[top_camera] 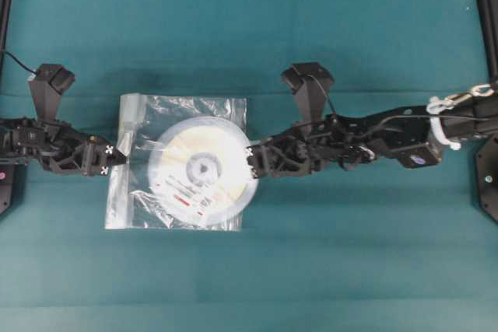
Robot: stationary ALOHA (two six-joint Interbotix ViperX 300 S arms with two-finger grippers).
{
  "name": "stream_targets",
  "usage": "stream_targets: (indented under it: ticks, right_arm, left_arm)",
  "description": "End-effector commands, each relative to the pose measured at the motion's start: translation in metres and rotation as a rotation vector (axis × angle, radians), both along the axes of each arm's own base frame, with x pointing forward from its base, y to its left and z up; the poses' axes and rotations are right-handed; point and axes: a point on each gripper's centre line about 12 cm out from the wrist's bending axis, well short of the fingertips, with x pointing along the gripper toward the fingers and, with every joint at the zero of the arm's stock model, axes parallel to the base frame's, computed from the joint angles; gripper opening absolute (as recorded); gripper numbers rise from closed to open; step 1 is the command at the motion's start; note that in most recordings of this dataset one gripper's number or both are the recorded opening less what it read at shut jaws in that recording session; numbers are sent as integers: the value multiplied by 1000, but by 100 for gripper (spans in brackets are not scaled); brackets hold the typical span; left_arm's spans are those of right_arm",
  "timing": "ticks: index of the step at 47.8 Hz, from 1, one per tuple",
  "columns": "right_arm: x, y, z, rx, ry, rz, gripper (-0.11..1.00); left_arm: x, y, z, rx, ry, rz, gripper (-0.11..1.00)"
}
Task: Take out the reel from the clear zip bag.
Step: 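Pull the reel rightward out of the bag while left gripper holds bag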
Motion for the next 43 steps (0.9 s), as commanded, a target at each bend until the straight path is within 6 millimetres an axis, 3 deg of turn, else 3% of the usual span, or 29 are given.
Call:
stream_targets:
  ticks: [1, 29, 43]
  right_arm:
    - [-3, 2, 11, -3, -28, 2, 3]
    - [-53, 1, 17, 1, -7, -10, 3]
    - [-69, -1, 18, 1, -4, -21, 3]
  left_arm:
    - [4, 0, 3, 4, -16, -2, 2]
    - [4, 1, 3, 4, -16, -1, 2]
    - [4, 1, 4, 3, -18, -1, 2]
